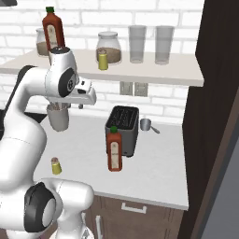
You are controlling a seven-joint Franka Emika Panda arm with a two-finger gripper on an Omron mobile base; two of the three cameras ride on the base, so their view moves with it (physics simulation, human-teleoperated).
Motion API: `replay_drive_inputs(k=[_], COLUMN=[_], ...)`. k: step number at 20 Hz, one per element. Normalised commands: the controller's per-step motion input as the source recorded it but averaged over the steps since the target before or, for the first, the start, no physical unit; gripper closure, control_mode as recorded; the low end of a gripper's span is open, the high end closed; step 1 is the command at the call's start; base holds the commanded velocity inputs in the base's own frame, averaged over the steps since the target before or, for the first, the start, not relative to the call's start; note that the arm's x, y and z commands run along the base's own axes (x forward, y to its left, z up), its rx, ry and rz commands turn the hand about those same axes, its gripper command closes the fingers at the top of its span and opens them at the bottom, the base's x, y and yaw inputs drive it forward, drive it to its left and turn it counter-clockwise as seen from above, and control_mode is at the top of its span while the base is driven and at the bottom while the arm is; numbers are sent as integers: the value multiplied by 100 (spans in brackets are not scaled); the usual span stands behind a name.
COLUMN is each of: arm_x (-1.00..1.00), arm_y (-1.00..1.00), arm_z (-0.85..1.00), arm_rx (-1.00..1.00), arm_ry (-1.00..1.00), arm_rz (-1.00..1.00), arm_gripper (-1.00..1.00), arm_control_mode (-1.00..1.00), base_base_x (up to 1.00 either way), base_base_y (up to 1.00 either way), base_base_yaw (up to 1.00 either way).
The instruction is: Put the shaker and condiment bottle from the counter next to their counterparts in the cabinet.
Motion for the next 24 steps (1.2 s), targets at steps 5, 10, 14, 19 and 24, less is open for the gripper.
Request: replay_drive_inputs(k=[5,10,14,19,24], arm_x=[-11,-9,0,-4,-9], arm_y=[0,0,0,-3,-16], arm_z=[0,-18,-37,-49,-54], arm_rx=[0,-9,-12,-10,-4], arm_ry=[0,-2,-5,-12,-25], arm_rz=[0,0,-9,-29,-32], arm_gripper=[-100,-100,-100,-100,-100], arm_control_mode=[-100,-100,-100,-100,-100], base_base_x=[0,0,0,0,0], base_base_y=[0,0,0,0,0], base_base_yaw=[0,0,0,0,0])
